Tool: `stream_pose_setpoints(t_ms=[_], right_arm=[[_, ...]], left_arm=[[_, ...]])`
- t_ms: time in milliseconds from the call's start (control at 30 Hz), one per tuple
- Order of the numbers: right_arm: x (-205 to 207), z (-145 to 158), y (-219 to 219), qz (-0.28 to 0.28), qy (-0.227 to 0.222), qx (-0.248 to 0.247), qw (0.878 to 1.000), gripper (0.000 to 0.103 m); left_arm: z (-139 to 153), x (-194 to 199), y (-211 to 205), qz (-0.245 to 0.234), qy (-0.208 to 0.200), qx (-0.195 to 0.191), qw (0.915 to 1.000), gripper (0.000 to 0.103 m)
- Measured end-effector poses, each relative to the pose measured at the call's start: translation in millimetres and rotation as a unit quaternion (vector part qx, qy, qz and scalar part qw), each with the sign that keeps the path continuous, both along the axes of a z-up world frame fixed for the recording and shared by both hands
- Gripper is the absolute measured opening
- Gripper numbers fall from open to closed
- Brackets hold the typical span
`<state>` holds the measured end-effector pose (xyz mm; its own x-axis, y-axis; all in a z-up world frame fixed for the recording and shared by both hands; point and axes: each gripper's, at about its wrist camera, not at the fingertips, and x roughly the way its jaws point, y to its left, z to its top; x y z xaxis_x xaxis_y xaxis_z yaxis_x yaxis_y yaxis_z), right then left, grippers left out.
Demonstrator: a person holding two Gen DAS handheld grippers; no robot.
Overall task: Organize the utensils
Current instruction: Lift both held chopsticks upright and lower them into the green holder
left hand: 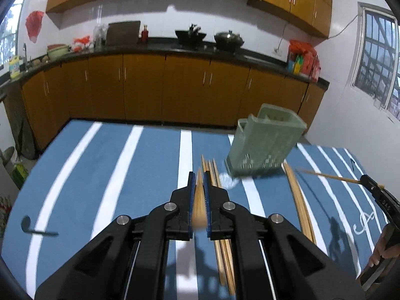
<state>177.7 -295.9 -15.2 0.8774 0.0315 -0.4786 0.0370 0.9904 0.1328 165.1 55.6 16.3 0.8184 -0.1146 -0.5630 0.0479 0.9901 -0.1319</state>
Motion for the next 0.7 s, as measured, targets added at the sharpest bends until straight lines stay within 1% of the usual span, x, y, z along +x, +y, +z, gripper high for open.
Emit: stream_pose_setpoints(t_ms=[67, 167, 233, 300, 333, 400, 500, 600, 700], right_arm=[[3, 13, -1, 0.001, -0.016, -0.003, 1.000, 0.007], [10, 47, -6, 0.008, -0.052, -0.002, 0.999, 0.007], [13, 71, -9, 0.012, -0.076, 0.004, 0.997, 0.007], [14, 95, -13, 0.018, -0.099, 0.015, 0.995, 0.007], [14, 114, -14, 0.024, -0.117, 0.023, 0.993, 0.007], [14, 134, -14, 0.033, -0.138, 0.034, 0.989, 0.007], [15, 168, -5, 0.054, -0.181, 0.049, 0.981, 0.007], [21, 182, 8, 0.067, -0.207, 0.053, 0.975, 0.007], [41, 178, 23, 0.073, -0.211, 0.042, 0.974, 0.007]], left_arm=[[10, 6, 4, 0.004, -0.007, 0.001, 1.0000, 0.007], [31, 14, 12, 0.011, -0.023, -0.001, 0.9997, 0.007], [50, 17, 17, 0.012, -0.039, -0.004, 0.9991, 0.007], [74, 20, 18, 0.009, -0.062, -0.003, 0.9980, 0.007], [82, 21, 17, 0.007, -0.070, -0.002, 0.9975, 0.007], [105, 24, 12, 0.002, -0.094, 0.001, 0.9955, 0.007], [133, 23, -4, -0.009, -0.133, 0.009, 0.9910, 0.007], [150, 26, -24, -0.023, -0.164, 0.009, 0.9862, 0.007], [151, 37, -44, -0.043, -0.172, -0.001, 0.9842, 0.007]])
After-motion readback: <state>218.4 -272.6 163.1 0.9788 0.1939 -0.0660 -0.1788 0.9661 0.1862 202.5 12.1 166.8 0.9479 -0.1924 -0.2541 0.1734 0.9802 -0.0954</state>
